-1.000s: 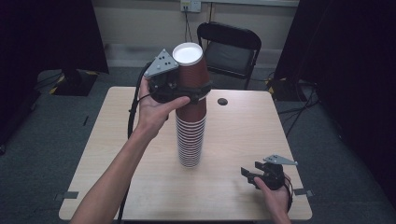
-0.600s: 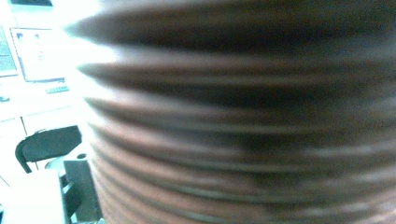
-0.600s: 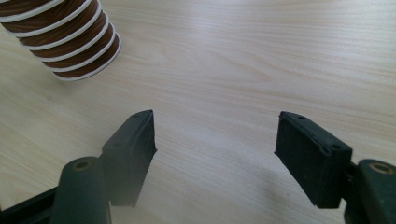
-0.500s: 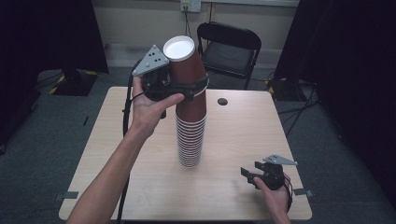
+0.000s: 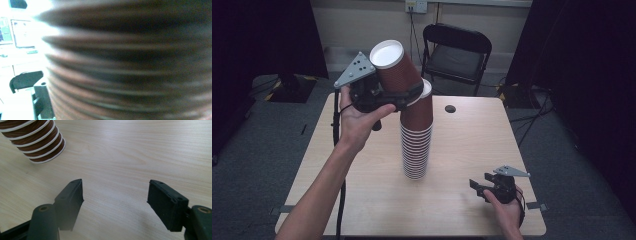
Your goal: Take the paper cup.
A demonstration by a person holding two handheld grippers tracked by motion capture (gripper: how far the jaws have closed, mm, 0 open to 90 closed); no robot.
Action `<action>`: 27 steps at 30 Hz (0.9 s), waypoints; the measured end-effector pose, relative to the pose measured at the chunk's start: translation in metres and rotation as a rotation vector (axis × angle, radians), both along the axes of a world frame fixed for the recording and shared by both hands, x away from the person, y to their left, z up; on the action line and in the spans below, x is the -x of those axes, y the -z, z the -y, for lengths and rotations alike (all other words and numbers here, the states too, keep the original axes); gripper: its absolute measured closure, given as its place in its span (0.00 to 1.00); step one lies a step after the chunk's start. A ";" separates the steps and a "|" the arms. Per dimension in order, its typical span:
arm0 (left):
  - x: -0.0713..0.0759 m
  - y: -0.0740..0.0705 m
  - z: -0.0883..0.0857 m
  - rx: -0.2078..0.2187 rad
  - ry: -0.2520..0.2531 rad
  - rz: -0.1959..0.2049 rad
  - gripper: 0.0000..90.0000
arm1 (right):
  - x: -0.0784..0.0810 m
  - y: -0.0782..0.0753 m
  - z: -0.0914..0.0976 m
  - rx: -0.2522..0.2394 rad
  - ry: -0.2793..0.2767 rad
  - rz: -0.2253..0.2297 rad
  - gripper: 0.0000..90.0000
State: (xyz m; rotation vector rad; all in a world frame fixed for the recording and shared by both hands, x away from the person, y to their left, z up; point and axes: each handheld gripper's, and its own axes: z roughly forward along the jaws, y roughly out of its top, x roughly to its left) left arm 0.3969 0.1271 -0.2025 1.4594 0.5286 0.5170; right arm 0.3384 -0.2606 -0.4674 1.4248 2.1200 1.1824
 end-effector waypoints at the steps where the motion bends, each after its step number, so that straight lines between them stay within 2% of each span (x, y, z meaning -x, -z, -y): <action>1: 0.001 0.001 -0.002 0.005 -0.003 0.001 0.13 | 0.000 0.000 0.000 -0.001 0.000 0.000 0.32; 8: 0.004 0.007 -0.020 0.021 -0.014 -0.014 0.13 | 0.000 0.000 -0.001 0.001 -0.003 0.000 0.32; 12: 0.006 0.011 -0.028 0.023 -0.016 -0.039 0.13 | 0.000 0.000 -0.001 0.001 -0.003 0.001 0.32; 16: 0.011 0.015 -0.033 0.026 -0.012 -0.042 0.13 | 0.000 0.000 -0.001 -0.002 -0.002 0.000 0.32; 19: 0.015 0.017 -0.039 0.039 -0.035 -0.041 0.13 | 0.000 0.000 -0.001 -0.001 -0.002 0.001 0.32; 27: 0.019 0.024 -0.050 0.029 -0.038 -0.059 0.13 | 0.000 0.000 -0.002 0.001 -0.004 0.000 0.32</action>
